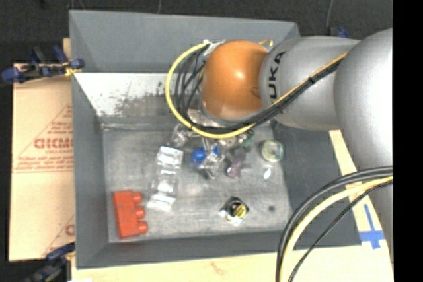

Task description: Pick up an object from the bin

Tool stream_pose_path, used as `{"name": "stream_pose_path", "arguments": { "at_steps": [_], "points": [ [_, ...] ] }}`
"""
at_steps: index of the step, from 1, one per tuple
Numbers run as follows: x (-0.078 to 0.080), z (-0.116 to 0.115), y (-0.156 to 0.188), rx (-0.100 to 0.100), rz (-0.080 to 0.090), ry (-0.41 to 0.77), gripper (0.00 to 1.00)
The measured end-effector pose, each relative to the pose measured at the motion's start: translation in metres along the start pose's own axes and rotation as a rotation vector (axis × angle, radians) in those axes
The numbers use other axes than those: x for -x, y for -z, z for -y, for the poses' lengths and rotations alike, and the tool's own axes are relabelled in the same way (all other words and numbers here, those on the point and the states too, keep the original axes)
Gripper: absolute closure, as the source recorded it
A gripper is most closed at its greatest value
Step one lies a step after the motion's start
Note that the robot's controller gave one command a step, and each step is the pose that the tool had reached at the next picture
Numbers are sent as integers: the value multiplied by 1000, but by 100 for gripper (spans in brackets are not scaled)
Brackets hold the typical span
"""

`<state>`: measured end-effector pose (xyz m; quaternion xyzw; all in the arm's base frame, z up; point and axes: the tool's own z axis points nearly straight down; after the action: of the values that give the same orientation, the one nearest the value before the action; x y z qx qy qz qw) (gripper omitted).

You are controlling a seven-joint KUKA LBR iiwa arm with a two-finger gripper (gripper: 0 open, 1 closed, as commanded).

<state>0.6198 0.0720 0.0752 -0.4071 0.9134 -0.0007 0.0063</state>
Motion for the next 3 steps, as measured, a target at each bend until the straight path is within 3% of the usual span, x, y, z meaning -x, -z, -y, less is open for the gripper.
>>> {"name": "stream_pose_path", "arguments": {
  "at_steps": [1,2,3],
  "points": [
    [11,39,2,-2,-2,122,0],
    [-3,38,2,1,-4,245,0],
    [0,37,4,0,3,240,100]
  ]
}}
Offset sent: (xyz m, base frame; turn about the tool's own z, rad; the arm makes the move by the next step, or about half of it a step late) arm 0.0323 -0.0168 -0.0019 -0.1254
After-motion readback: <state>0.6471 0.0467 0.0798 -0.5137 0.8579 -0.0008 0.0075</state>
